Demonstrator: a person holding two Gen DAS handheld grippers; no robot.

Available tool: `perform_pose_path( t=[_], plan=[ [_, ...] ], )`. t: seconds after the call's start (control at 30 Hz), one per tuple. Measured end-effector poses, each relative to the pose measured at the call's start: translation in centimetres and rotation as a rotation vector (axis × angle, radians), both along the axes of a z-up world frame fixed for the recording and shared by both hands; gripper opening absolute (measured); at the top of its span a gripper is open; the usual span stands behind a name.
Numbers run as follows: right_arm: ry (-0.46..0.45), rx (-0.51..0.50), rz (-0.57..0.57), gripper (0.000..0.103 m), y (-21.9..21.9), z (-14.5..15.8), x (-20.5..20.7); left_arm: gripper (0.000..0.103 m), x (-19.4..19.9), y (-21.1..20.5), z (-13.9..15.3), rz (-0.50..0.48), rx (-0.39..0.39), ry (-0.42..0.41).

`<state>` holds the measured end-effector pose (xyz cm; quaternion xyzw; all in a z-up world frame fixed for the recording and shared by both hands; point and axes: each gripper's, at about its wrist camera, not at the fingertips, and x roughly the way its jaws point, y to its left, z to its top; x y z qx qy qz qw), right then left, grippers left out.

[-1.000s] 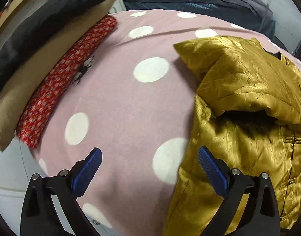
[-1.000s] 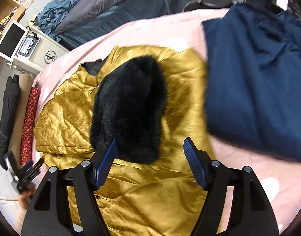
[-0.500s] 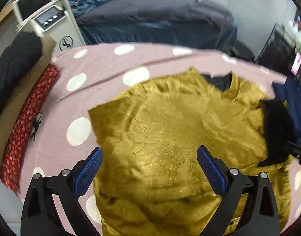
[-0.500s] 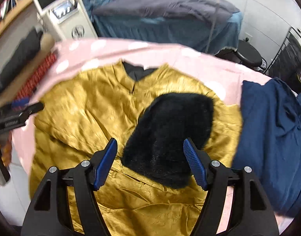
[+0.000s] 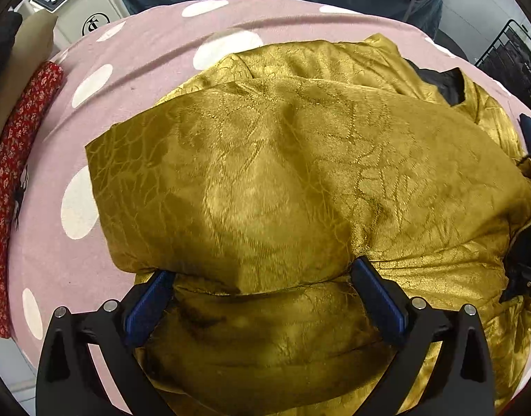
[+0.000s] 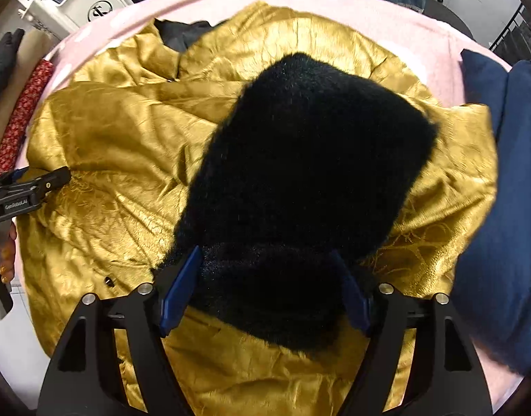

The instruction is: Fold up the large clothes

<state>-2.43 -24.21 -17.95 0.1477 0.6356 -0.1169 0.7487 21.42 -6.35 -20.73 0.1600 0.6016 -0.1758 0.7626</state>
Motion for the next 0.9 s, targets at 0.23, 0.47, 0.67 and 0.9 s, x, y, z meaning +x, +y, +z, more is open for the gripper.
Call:
perform_pose_path(
  t=[0.23,0.47,0.67,0.9],
  plan=[
    [-0.003,-0.032,-0.017,0.08,0.2,-0.6,0.4,0.098,0.0,-0.5,-0.7,0.008,0.019,-0.016],
    [-0.129,0.003,-0.086,0.08,-0.2,2.9,-1.5,0.097,-1.2,0.5,3.3,-0.011,-0.022,-0.068],
    [-0.246,0.038,-0.173,0.08,-1.2,6.9,-6.6,0.097,-5.4,3.6,7.0,-0.047,-0.093,-0.134],
    [-0.192,0.091,-0.301,0.08,-4.5,6.2,-14.0,0.097,-8.6,11.2,6.3,0.054,-0.113,-0.06]
  ],
)
